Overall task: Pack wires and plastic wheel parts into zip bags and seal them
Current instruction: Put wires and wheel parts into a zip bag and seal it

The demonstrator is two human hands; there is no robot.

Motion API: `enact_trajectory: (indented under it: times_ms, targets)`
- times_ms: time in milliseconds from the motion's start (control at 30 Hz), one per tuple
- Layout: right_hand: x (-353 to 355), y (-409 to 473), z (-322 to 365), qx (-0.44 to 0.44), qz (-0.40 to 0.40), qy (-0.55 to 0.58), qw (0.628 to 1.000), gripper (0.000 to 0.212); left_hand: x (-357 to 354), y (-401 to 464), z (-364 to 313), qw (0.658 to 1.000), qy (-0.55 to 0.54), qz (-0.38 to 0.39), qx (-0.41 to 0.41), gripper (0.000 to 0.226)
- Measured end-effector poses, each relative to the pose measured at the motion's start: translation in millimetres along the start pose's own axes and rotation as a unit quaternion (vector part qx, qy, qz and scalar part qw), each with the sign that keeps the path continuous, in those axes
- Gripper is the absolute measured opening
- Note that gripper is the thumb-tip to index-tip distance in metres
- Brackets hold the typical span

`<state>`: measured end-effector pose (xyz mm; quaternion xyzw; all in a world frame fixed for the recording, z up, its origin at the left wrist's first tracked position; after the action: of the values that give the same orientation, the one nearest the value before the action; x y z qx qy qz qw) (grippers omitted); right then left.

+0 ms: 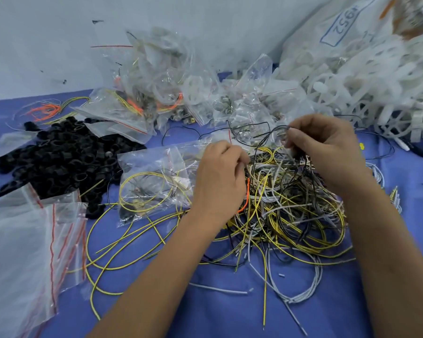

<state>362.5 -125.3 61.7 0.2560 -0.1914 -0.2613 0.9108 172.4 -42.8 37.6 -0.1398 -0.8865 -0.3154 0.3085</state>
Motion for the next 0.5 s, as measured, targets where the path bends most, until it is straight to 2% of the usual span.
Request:
enact_trajectory:
  times_ms: [133, 233, 300, 400, 500]
  targets:
    - [0, -7, -6, -0.048, 0.121, 0.051, 0.99, 0.011, -20, 26, -6, 0.995, 0.022, 0.094, 0.025, 0.011]
    - [0, -12, -7, -0.09, 0.162, 0.055, 0.981, 0.041, -30, 41, -19, 0.984, 0.049, 0.174, 0.005, 0.011]
    - [4, -14, -5, -0.111, 0.159, 0.043, 0.98, 0.054, -35, 48, -27, 0.968, 0.084, 0.236, -0.009, 0.024]
    - [3, -17, -2, -0.127, 0.19, 0.061, 0.972, 0.052, -40, 53, -35, 0.945, 0.129, 0.301, -0.018, 0.022]
    - [0, -21, 1, -0.144, 0.229, 0.086, 0.959, 0.047, -42, 54, -41, 0.932, 0.169, 0.32, -0.012, 0.027]
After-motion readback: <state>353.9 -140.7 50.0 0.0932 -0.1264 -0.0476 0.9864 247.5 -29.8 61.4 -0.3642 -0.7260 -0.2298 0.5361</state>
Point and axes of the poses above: each hand's wrist, its own y-axis towards the middle knuckle, its own x-axis out of the back of the hand, z = x × y, the point moved 5 cm from there along y, towards the middle knuckle, and after that the axes turned 9 degrees about x, right-handed, at the moved point
